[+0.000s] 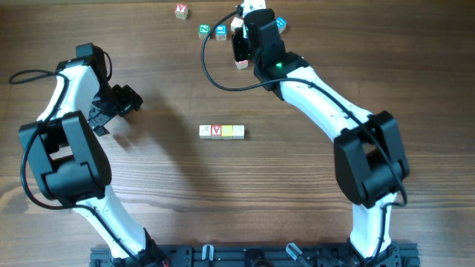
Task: Form a horizontal line
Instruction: 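Grasp the red-bordered 'I' block with the right gripper, then carry the 'I' block and set it right of the dove block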
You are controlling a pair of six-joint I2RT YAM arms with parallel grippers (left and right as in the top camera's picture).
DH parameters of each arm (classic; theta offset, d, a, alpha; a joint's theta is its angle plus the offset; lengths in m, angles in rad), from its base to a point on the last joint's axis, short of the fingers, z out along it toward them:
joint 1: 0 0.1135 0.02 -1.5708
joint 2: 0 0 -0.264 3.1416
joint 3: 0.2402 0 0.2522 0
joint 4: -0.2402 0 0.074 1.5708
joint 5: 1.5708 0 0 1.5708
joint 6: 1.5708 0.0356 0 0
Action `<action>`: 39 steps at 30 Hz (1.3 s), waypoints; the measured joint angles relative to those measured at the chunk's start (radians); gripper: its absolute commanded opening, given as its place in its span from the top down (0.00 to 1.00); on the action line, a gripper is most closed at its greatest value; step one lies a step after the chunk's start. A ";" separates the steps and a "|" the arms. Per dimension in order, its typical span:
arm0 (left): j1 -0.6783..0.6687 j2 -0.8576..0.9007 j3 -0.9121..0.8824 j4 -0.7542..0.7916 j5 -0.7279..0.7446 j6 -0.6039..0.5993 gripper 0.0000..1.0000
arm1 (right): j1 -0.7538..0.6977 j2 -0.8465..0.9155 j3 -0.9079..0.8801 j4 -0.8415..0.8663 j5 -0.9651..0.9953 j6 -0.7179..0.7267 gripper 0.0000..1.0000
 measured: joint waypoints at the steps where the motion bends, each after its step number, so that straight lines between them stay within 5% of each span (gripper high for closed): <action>1: 0.000 0.000 0.000 0.000 0.000 0.000 0.00 | 0.000 0.017 0.000 0.021 -0.001 -0.020 0.35; 8: 0.000 0.000 0.000 0.000 0.000 0.000 0.00 | 0.000 0.137 0.000 0.173 -0.004 -0.067 0.21; 13: 0.000 0.000 0.000 0.000 0.000 0.000 0.00 | -0.005 0.242 0.000 0.202 -0.003 -0.071 0.26; 16: 0.000 0.000 0.000 0.000 0.000 0.000 0.00 | -0.016 0.273 0.000 0.150 -0.003 -0.073 0.36; 19: 0.000 0.000 0.000 0.000 0.000 0.000 0.00 | -0.019 0.274 0.000 0.143 -0.003 -0.073 0.57; 26: 0.000 0.000 0.000 0.000 0.000 0.000 0.00 | -0.019 0.267 0.000 0.083 -0.003 -0.074 0.73; 34: 0.000 0.000 0.000 0.000 0.000 0.000 0.00 | -0.019 -0.064 0.003 -0.291 -0.005 -0.042 0.82; 39: 0.000 0.000 0.000 0.000 0.000 0.000 0.00 | -0.019 -0.266 0.018 -0.669 -0.031 0.169 0.82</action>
